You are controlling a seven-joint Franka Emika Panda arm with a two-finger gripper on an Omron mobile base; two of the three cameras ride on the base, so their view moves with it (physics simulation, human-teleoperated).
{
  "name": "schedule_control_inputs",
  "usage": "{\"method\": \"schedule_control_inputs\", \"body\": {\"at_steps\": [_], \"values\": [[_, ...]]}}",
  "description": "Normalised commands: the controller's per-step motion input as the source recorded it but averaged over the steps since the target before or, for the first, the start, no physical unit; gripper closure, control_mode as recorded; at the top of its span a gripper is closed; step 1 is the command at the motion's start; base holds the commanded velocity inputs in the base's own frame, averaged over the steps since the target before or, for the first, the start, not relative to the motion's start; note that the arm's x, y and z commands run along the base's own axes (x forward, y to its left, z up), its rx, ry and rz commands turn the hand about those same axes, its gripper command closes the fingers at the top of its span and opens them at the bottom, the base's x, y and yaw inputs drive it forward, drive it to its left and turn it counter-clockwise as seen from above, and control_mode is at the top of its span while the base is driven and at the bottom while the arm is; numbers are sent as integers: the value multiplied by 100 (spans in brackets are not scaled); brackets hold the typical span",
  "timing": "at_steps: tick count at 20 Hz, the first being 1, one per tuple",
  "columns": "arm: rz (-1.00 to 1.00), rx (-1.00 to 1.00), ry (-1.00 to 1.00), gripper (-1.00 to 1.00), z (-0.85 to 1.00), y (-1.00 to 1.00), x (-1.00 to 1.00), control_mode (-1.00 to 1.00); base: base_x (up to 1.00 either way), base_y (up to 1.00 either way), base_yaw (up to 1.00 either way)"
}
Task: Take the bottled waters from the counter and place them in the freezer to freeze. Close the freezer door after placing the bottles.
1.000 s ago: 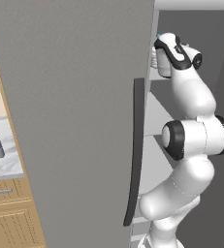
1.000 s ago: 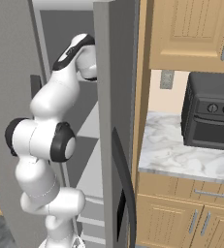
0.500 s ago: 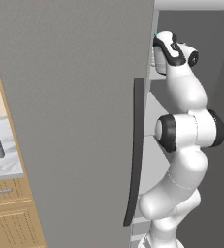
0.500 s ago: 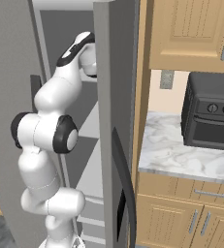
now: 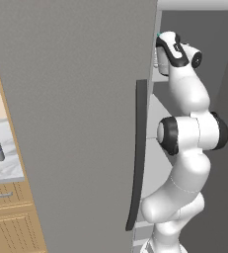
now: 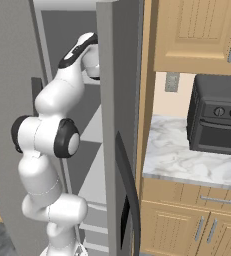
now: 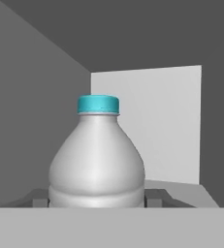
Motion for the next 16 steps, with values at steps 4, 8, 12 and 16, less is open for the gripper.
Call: {"method": "schedule_control_inputs", "body": {"at_steps": [4,8,12,16], "values": [[0,0,0,-100,-1,0,0,-100,0,0,0],[0,0,0,-100,0,0,0,-100,0,0,0],[0,0,0,-100,0,0,-4,-100,0,0,0],[0,0,0,-100,0,0,-16,-100,0,0,0]]}}
